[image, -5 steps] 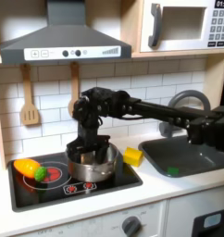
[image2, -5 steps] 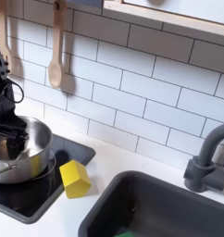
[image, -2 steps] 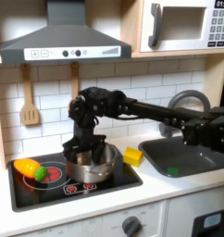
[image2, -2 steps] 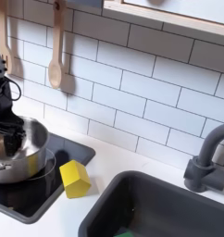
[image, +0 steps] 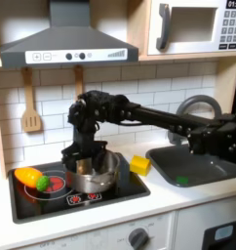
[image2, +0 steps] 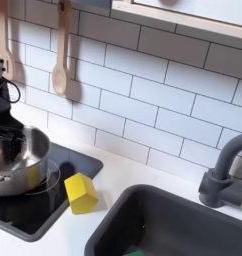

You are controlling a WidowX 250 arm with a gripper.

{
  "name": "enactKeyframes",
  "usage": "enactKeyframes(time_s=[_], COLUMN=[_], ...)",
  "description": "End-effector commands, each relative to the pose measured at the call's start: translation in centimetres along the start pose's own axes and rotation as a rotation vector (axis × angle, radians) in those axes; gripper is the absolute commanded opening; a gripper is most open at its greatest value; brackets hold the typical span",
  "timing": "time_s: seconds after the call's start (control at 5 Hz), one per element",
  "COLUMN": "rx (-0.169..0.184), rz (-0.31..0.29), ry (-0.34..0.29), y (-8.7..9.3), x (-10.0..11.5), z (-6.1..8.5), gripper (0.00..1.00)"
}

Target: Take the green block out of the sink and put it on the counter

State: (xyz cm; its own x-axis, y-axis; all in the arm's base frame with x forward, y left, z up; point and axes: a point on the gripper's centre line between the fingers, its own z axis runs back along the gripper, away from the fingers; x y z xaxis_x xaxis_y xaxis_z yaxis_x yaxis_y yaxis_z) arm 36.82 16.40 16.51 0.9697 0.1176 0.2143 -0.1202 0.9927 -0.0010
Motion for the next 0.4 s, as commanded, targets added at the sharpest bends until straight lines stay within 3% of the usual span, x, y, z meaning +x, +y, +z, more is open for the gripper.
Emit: enactKeyframes(time_s=[0.0, 0.2], rx=[0.018, 0.025], rz=[0.017, 0.028], ry=[0.001, 0.002], y=[0.8, 1.23], x=[0.46, 0.58], z=[-0.04, -0.01], gripper=[1.0, 1.0])
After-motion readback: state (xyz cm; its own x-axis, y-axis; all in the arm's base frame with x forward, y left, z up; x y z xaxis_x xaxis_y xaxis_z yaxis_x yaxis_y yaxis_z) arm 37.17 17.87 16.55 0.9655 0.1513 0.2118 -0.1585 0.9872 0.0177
